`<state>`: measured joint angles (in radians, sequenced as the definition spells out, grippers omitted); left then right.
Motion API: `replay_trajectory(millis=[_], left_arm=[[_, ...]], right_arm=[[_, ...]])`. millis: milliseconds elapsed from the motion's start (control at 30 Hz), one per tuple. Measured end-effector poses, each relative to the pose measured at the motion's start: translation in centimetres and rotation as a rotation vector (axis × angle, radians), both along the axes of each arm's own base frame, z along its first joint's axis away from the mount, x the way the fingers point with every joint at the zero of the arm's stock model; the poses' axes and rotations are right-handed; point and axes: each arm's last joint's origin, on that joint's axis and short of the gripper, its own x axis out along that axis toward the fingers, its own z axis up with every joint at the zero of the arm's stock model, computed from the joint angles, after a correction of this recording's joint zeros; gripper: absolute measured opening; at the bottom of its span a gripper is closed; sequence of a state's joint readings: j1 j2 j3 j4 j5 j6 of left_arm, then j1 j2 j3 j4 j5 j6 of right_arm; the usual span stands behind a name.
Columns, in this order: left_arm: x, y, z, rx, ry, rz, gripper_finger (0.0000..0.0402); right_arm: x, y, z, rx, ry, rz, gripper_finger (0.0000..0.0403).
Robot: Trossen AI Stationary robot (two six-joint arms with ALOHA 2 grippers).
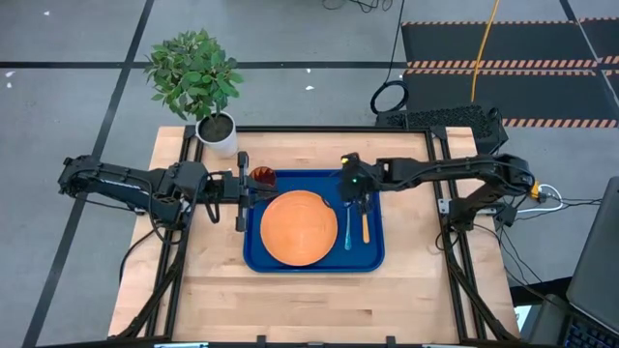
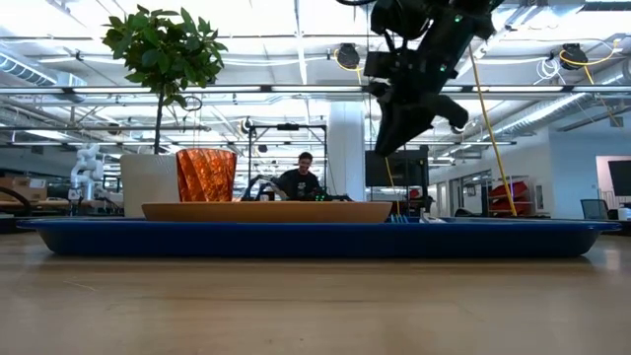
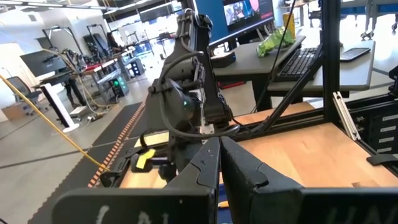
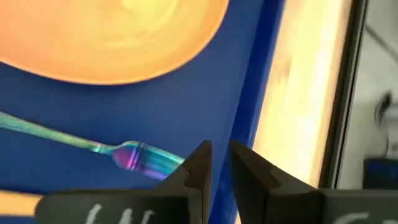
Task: Pick and place plate/cup/fork/spoon on tray
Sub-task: Adjust the plate on the serving tray
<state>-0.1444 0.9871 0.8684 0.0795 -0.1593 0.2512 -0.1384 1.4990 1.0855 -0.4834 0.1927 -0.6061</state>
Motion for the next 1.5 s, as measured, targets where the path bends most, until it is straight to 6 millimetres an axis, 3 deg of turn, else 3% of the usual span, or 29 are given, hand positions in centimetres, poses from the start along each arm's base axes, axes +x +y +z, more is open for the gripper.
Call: replay_trajectory(millis=[233,400,633,767,900,1000,1200,1300,1500], left_arm=[[0.0,0.0,0.0,-0.002,0.003,0.001,0.0019],[0.0,0.0,-0.2,0.001,0.018,0.011,0.0019],[-1.1,0.2,0.4,-0.038,0.003,0.013,0.0019],[-2.2,0.3,0.8,-0.08,-0.001,0.014,0.0019],[-2.4,0.1,0.8,-0.095,0.006,0.005,0.0019],[-2.0,0.0,0.9,-0.099,-0.014,-0.002,0.0019],[-2.0,-0.1,1.2,-0.105,-0.045,-0.006,0.0019],[-2.1,-0.2,1.1,-0.102,-0.04,-0.012,0.0019],[-2.1,-0.3,1.2,-0.084,-0.046,-0.016,0.0019]], right_arm=[[-1.3,1.3,0.7,0.026,0.001,-0.214,0.0045],[-2.9,1.8,2.3,0.186,-0.063,-0.338,0.0045],[-7.7,2.4,5.4,0.317,-0.293,-0.358,0.0045],[-10.9,2.8,5.4,0.405,-0.456,-0.345,0.0045],[-12.3,3.5,4.8,0.521,-0.603,-0.267,0.0045],[-11.8,4.4,4.4,0.553,-0.647,-0.165,0.0045],[-8.0,6.3,2.8,0.439,-0.632,0.06,0.0045],[-5.9,6.5,2.5,0.4,-0.617,0.086,0.0045],[-1.2,6.5,1.3,0.336,-0.409,0.083,0.0045]])
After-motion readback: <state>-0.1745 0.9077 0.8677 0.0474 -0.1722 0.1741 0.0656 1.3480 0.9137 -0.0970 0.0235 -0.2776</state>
